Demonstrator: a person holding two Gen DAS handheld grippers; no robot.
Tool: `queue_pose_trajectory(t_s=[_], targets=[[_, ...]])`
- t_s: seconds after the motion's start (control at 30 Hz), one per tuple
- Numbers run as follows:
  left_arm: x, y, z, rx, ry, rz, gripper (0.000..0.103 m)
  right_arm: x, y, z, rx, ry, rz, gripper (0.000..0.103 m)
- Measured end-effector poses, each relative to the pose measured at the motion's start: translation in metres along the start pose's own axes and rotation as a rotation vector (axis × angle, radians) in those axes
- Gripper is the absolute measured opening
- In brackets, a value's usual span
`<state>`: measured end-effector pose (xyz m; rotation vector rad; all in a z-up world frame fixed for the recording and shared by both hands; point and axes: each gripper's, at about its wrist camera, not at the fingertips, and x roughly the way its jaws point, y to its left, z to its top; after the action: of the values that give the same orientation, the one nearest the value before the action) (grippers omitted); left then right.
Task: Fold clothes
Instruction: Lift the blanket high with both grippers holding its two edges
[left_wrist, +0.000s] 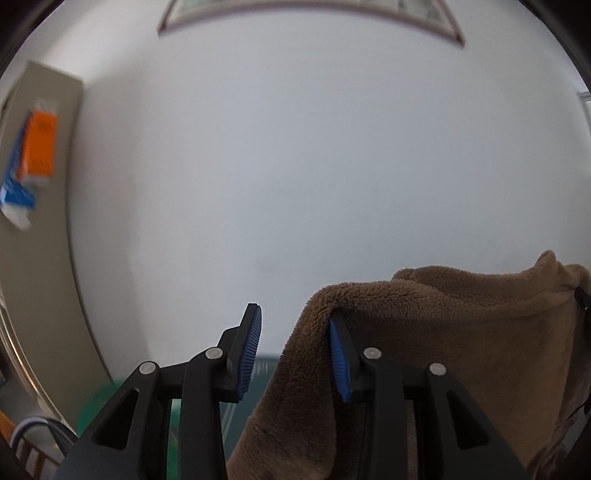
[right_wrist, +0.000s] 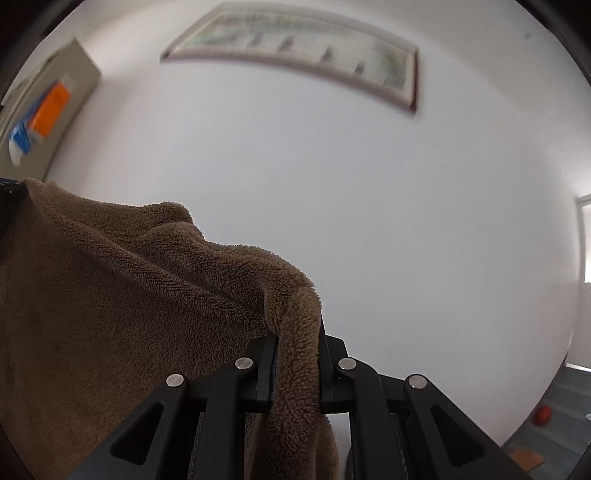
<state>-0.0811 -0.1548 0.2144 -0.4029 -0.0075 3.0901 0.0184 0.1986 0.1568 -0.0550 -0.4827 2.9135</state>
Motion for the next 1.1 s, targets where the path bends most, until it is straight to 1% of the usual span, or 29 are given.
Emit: queue_pose_trajectory(t_s=[0.13,0.3,0.37,0.43,0.47,0.5,0.53,0.63,0.73,0.8,0.93,0.97,1.03,1.07,1.1], targets=[[0.076,-0.003,-0.030,-0.022,0.162,-0.018,0.040,0.079,0.021,-0.046,-0.025,0.174,0.047,0.012],[0.154,-0.014,-0.080,0.017,0.324,0.027,0.040,0.156,0.043,-0.101,-0.020,0.363,0.111,0.012],[0.185,-0.018,-0.100,0.032,0.389,0.045,0.040,0.184,0.055,-0.124,-0.038,0.434,0.129,0.012],[0.216,-0.022,-0.120,0.048,0.454,0.063,0.040,0.205,0.062,-0.141,-0.043,0.489,0.146,0.012],[0.227,-0.023,-0.129,0.056,0.479,0.087,0.039,0.216,0.065,-0.150,-0.045,0.519,0.153,0.012],[0.236,-0.022,-0.137,0.061,0.499,0.116,0.039,0.227,0.068,-0.159,-0.048,0.549,0.160,0.012],[0.244,-0.018,-0.146,0.053,0.524,0.130,0.039,0.235,0.071,-0.166,-0.056,0.570,0.159,0.012],[0.256,-0.010,-0.168,0.033,0.581,0.126,0.039,0.256,0.077,-0.186,-0.049,0.646,0.192,0.012],[0.267,-0.004,-0.188,0.016,0.635,0.120,0.039,0.274,0.085,-0.200,-0.077,0.691,0.201,0.012],[0.270,-0.005,-0.197,0.011,0.665,0.091,0.039,0.281,0.091,-0.212,-0.097,0.725,0.207,0.012],[0.270,-0.003,-0.204,-0.048,0.722,-0.016,0.039,0.285,0.092,-0.229,-0.100,0.764,0.210,0.012],[0.273,0.000,-0.201,-0.065,0.734,-0.045,0.040,0.286,0.092,-0.233,-0.099,0.770,0.211,0.012],[0.279,0.007,-0.193,-0.093,0.761,-0.104,0.054,0.287,0.092,-0.235,-0.101,0.774,0.210,0.012],[0.280,0.008,-0.194,-0.096,0.776,-0.129,0.071,0.287,0.092,-0.235,-0.104,0.776,0.210,0.012],[0.281,0.007,-0.195,-0.084,0.788,-0.139,0.082,0.289,0.093,-0.237,-0.107,0.778,0.209,0.012]])
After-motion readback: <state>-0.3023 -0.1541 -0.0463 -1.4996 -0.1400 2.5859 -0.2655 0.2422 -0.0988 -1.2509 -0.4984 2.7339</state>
